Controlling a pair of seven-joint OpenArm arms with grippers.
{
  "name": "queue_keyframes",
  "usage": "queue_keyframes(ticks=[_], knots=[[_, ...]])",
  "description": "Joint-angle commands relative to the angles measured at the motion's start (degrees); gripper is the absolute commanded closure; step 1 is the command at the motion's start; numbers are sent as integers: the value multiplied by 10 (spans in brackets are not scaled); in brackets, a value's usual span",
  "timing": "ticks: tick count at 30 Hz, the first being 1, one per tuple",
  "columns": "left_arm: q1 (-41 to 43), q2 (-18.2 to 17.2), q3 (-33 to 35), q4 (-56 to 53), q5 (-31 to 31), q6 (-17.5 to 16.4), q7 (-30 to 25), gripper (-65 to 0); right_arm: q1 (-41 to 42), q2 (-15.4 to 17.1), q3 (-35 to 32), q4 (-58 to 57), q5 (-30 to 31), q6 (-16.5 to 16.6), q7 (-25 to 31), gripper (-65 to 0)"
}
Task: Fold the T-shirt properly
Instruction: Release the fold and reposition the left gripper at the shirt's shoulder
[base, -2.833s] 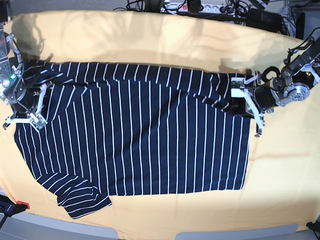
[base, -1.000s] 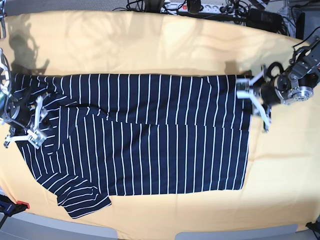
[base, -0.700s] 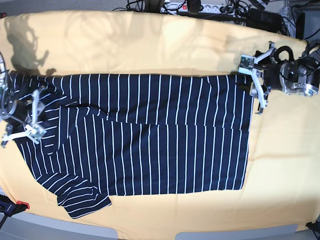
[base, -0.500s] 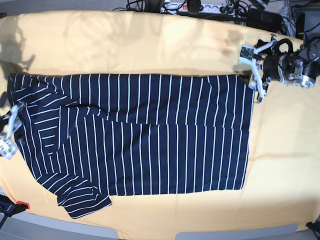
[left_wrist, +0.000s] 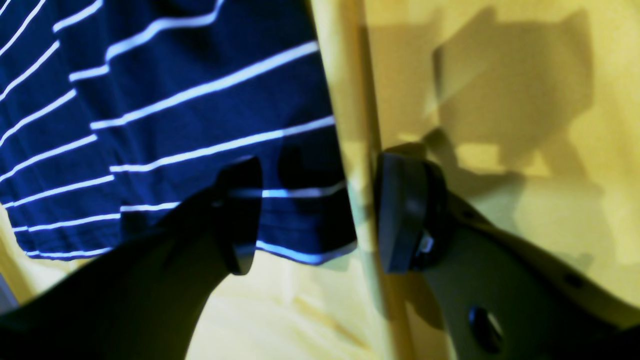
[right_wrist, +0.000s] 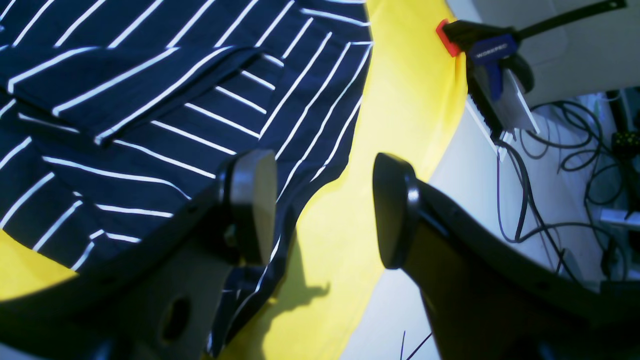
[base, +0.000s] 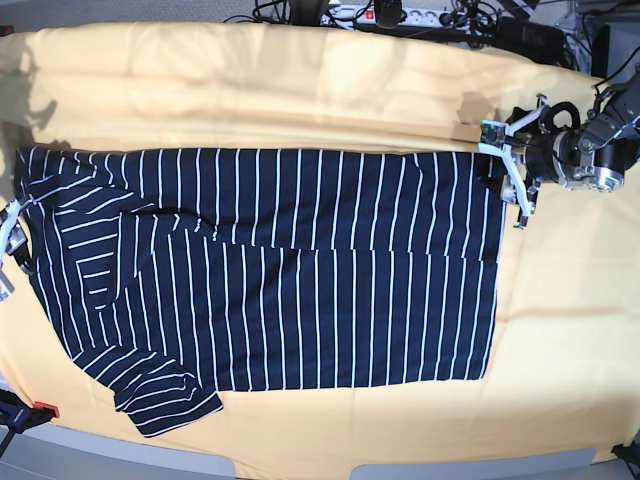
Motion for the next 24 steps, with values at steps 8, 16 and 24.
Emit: queue_keyframes(ticks=[8,16,24], knots=[[-41,-5,0,-2,14,15,12,-367,4,16,8,6,-2,-2,8,-332],[-74,-35,0,26,-66,1,44,-367,4,16,8,6,-2,-2,10,-331],[-87,-60,0,50,-122,-35,66,-367,4,16,8,6,-2,-2,10,-331]])
